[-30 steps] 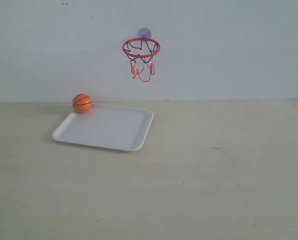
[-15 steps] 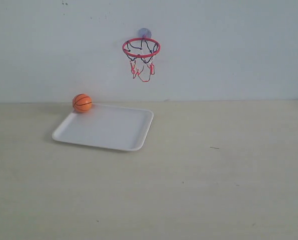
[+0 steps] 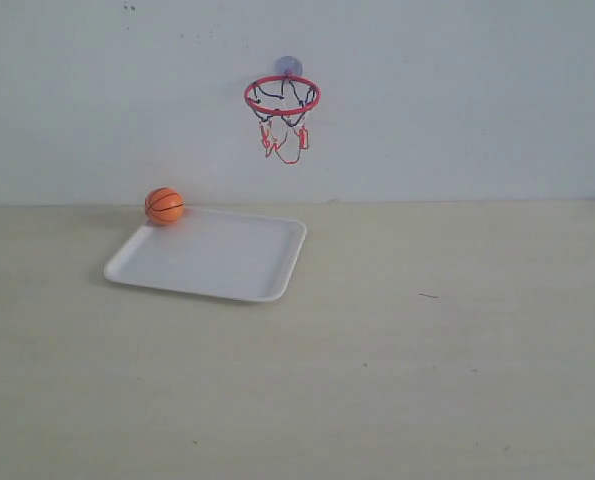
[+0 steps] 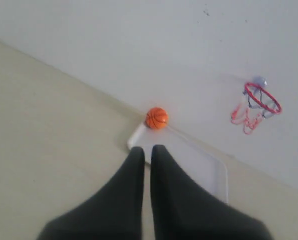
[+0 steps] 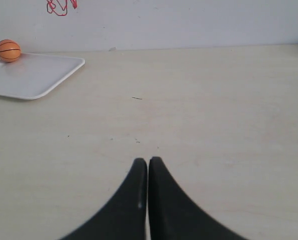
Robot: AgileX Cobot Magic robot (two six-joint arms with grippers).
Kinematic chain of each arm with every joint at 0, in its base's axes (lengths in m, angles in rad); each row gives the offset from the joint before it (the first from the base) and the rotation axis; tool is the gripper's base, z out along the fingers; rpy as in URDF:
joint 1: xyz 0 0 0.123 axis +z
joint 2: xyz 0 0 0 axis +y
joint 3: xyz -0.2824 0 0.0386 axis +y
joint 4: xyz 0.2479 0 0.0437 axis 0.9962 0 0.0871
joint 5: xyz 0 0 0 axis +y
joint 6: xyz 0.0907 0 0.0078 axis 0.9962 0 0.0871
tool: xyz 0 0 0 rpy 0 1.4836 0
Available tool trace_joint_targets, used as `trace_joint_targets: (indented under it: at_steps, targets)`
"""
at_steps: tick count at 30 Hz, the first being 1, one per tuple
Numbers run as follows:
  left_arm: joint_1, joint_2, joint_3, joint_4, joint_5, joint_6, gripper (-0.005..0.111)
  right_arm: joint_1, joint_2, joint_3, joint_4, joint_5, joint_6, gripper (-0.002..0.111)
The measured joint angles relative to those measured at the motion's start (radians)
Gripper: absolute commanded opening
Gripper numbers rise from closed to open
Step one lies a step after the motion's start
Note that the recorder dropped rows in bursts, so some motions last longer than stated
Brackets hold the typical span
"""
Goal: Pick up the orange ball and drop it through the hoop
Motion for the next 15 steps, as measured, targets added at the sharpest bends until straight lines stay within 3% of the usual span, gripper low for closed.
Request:
trace_joint_targets:
  at_steps: [3,8,15]
  targets:
    - [0.001,-0.029,0.073,0.086,-0.094,-0.096,0.004,0.0,0.0,0.0,0.0,0.0,0.0,0.0]
    - [0.001,-0.033,0.173,0.106,-0.202,-0.066,0.004,0.0,0.0,0.0,0.0,0.0,0.0,0.0]
    - [0.001,-0.033,0.229,0.066,-0.243,0.161,0.004,0.0,0.0,0.0,0.0,0.0,0.0,0.0]
